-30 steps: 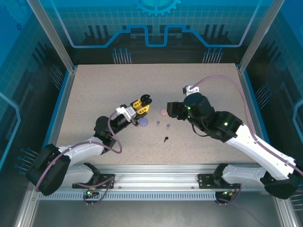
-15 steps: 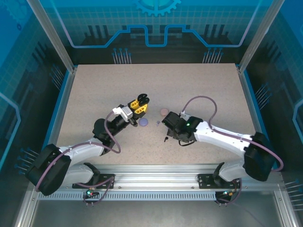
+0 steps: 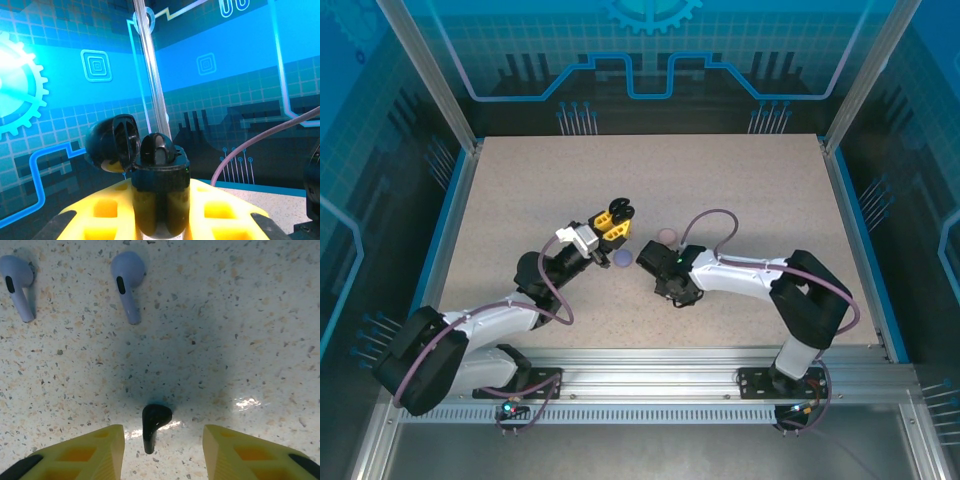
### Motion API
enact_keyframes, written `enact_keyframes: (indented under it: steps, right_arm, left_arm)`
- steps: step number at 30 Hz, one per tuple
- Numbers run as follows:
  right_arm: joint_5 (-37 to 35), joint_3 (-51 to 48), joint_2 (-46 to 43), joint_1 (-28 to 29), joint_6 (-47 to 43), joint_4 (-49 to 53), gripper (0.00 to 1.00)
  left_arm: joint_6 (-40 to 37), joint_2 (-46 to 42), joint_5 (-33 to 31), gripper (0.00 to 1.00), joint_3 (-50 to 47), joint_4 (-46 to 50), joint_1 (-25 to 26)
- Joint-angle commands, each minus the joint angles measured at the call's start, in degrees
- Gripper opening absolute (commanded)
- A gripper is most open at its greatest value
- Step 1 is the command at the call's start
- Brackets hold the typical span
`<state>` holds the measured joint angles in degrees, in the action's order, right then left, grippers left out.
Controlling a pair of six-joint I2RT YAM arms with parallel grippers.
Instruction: Insert the wireless bluetooth earbuds into the charging case
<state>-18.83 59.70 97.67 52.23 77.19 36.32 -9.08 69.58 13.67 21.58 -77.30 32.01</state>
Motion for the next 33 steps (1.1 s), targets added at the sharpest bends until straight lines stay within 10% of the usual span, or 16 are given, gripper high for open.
enact_keyframes:
  steps: [1,33]
  right_arm:
    - [-0.48,1.89,1.41,0.49,1.33,0.59,0.44]
    - [0.28,2.97,7.95,-1.1,0.16,-1.32,0.25]
  left_arm:
    - [-0.3,-1.34,-1.05,0.0,-0.57,-2.82,0.25]
    - [-1.69,-1.55,-1.23,0.0,-0.9,-2.82,0.24]
